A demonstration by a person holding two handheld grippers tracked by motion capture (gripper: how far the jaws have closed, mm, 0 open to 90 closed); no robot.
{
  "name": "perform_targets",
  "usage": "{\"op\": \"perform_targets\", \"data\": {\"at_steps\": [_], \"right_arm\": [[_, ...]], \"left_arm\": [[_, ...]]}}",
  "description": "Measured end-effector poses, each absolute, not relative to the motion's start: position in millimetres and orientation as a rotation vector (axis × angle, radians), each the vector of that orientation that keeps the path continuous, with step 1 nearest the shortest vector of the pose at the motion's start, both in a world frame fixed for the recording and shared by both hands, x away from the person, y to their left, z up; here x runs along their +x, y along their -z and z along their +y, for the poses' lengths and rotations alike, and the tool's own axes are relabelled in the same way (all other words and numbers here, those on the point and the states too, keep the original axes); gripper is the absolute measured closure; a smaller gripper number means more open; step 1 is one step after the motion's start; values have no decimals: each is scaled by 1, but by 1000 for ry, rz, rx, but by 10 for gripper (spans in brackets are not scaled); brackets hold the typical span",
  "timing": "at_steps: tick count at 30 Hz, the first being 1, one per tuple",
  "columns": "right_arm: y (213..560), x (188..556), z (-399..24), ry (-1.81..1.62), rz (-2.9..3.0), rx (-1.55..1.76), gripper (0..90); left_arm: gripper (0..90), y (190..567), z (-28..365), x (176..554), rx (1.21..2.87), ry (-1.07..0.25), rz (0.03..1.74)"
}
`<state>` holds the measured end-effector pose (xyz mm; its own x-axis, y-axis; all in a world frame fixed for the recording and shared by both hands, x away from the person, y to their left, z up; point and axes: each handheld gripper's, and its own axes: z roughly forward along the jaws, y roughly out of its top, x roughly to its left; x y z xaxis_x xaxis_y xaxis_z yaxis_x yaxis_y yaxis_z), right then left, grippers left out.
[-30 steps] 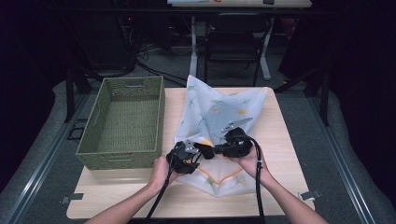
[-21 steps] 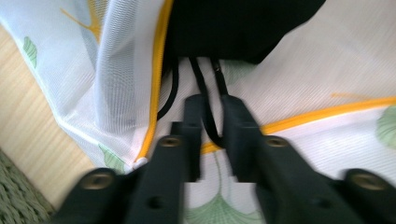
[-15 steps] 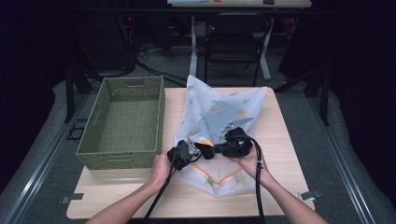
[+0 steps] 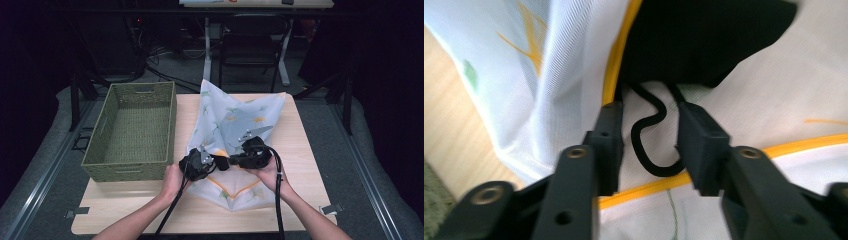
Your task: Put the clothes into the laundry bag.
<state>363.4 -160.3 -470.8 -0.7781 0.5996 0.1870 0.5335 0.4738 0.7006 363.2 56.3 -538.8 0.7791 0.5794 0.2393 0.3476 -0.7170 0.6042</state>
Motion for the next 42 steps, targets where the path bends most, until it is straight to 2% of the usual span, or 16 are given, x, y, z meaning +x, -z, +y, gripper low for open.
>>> {"op": "perform_targets", "data": {"at_steps": [8,13,18,20,24,27,29,34,36,42], "right_arm": [[467,362,-159,-1213,2600,995,875],[463,359,-161,-1232,2595,976,876],[459,358,-165,-1261,2583,964,876],[457,358,-166,-1270,2573,962,876],[456,357,-166,-1278,2554,967,876],[455,356,-164,-1282,2553,965,876],[455,356,-163,-1277,2562,954,876],[456,355,-166,-1254,2581,965,875],[457,355,-166,-1243,2587,964,876],[462,353,-164,-1165,2637,932,877]], "left_arm": [[496,514,56,365,2343,-647,715],[488,521,49,371,2332,-663,749],[526,523,50,376,2315,-665,784],[482,522,51,374,2291,-616,786],[384,515,50,364,2239,-621,740],[367,512,47,363,2223,-638,735],[429,513,45,365,2228,-671,731],[780,514,50,366,2230,-655,708],[881,510,54,364,2263,-665,668],[886,500,70,354,2338,-624,588]]}}
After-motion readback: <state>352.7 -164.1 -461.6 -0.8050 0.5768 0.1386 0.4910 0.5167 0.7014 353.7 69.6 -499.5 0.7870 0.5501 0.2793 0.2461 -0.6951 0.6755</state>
